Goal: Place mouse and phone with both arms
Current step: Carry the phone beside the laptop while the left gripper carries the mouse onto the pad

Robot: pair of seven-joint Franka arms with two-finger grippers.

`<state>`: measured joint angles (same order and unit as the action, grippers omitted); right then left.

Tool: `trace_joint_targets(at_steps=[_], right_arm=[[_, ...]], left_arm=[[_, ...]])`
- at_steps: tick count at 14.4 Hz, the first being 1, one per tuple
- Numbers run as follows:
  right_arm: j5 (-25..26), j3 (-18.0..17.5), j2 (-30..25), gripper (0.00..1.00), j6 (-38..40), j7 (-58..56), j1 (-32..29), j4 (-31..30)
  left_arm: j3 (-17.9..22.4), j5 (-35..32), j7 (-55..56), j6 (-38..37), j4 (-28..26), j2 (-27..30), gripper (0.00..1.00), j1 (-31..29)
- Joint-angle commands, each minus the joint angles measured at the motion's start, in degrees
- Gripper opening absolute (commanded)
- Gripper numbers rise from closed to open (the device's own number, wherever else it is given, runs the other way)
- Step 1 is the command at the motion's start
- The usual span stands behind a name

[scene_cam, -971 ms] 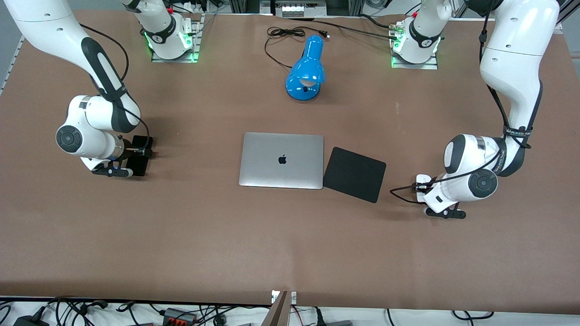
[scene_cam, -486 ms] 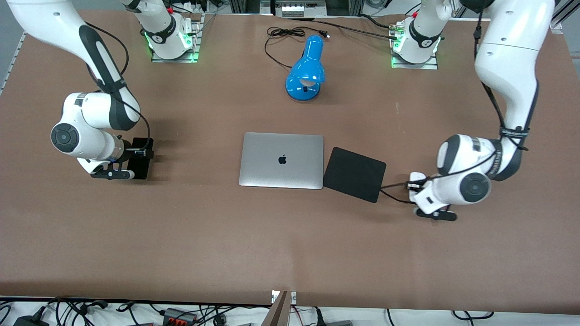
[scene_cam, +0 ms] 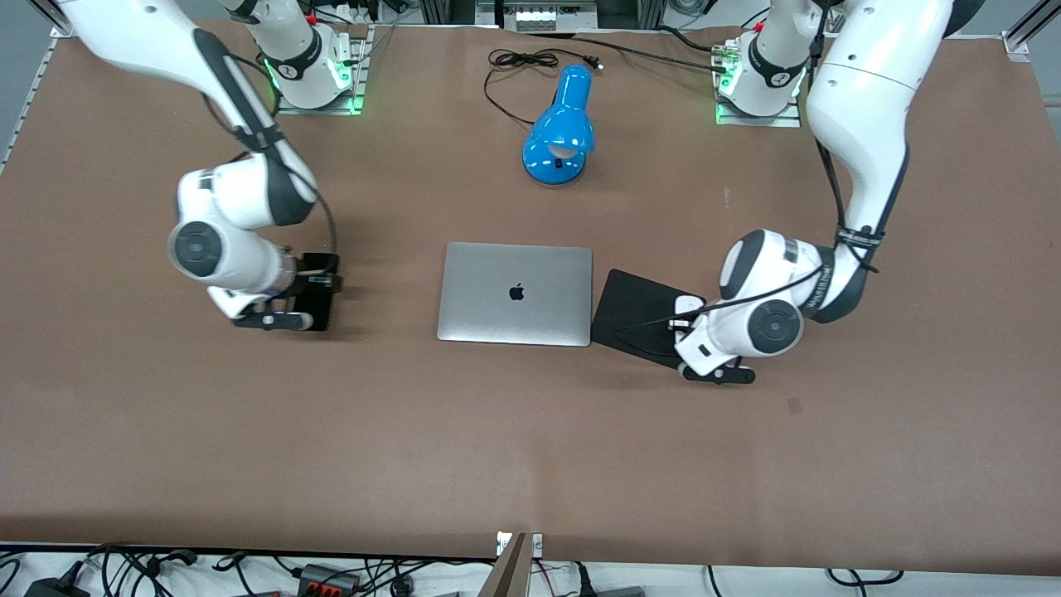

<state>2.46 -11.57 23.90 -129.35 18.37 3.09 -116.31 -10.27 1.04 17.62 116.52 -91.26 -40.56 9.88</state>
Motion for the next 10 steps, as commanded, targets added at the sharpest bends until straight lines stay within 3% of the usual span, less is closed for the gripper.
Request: trace_joint_targets(at_steps=[1,7,10], right_arm=[[-0.09,0.15,2.28,0.27,-0.63,6.83,4.72,3.18],[-2.37,-0.2,7.65,0.27,-5.3,10.1,8.07,4.95],[-3.16,-0.2,8.7,0.27,-5.57,10.19,9.13,5.3]], left_arm=[[0.34,0.99,2.06,-0.33,0.47,-1.36,0.58,2.41],[0.34,0.55,3.82,1.95,-0.15,-1.89,0.64,4.8],[0.34,0.37,3.82,1.95,-0.15,-1.98,0.78,4.71]])
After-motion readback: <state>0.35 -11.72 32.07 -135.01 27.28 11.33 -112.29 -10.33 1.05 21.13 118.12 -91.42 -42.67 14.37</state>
